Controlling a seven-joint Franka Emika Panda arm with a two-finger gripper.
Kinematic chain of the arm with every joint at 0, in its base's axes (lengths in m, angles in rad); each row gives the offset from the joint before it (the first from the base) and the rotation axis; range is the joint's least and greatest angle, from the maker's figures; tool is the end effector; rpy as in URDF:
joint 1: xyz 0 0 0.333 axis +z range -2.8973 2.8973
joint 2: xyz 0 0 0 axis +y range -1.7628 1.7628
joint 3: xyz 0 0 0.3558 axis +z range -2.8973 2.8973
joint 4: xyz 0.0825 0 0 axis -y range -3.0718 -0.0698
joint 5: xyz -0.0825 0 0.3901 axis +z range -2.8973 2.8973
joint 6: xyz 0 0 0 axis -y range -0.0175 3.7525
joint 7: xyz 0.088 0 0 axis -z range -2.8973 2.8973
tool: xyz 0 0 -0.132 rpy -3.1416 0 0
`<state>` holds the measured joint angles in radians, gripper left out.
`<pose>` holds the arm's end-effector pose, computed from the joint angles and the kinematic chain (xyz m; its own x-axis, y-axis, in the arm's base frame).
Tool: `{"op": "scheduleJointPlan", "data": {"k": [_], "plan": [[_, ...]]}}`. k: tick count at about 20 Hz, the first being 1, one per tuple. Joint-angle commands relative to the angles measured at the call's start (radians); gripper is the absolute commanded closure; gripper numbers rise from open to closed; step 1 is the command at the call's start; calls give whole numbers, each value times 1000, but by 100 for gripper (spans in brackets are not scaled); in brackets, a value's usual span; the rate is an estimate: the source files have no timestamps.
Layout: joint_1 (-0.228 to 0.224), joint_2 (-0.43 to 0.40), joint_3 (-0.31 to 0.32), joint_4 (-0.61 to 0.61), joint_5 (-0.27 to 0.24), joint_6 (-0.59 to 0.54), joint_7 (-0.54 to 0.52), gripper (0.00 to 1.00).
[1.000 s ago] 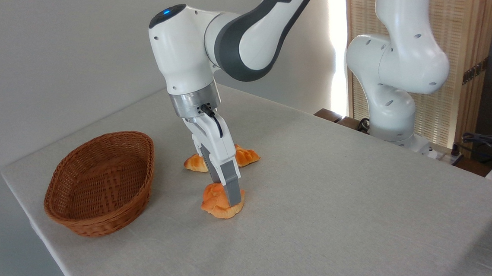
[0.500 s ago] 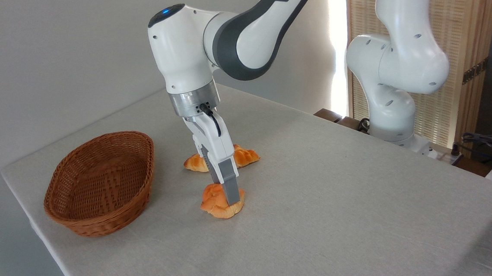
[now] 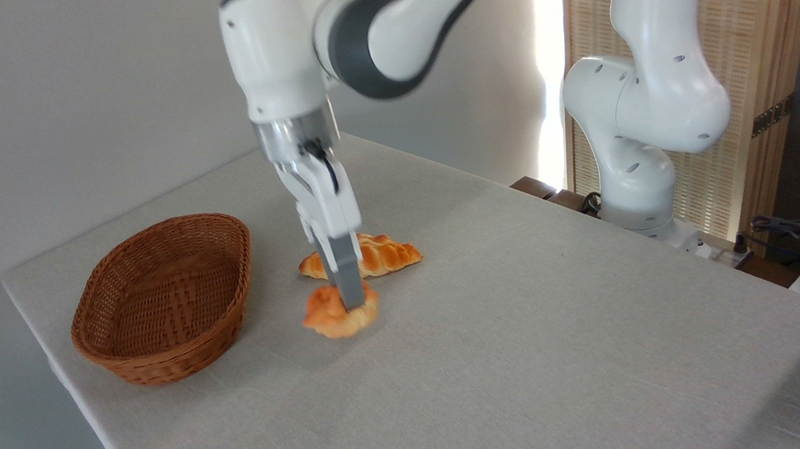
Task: Put bread into the basket
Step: 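Lift the round bun and carry it over the wicker basket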
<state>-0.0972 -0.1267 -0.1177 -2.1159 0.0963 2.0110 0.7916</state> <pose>0.5074 -0.1045 0.4832 0.5025 -0.8625 -0.0600 -0.8635 -0.4971 -0.0853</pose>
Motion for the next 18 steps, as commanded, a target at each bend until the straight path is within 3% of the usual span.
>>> {"op": "scheduleJointPlan", "data": {"k": [1, 6, 9, 10, 11, 13, 14, 15, 16, 17, 18], "plan": [[1, 82, 0, 225, -62, -81, 1, 71], [2, 316, -118, 511, -67, -72, -61, 66], [4, 426, -197, 592, -60, -43, -230, 62], [4, 443, -210, 596, -60, -13, -245, 61], [4, 456, -217, 594, -52, 30, -247, 54], [4, 484, -224, 593, 11, 96, -249, 38], [4, 502, -241, 593, 52, 110, -249, 26], [4, 518, -255, 593, 109, 118, -249, 6], [4, 527, -266, 588, 170, 117, -250, 0], [4, 530, -275, 585, 209, 117, -250, 0], [4, 532, -275, 585, 210, 117, -250, 0]]}}
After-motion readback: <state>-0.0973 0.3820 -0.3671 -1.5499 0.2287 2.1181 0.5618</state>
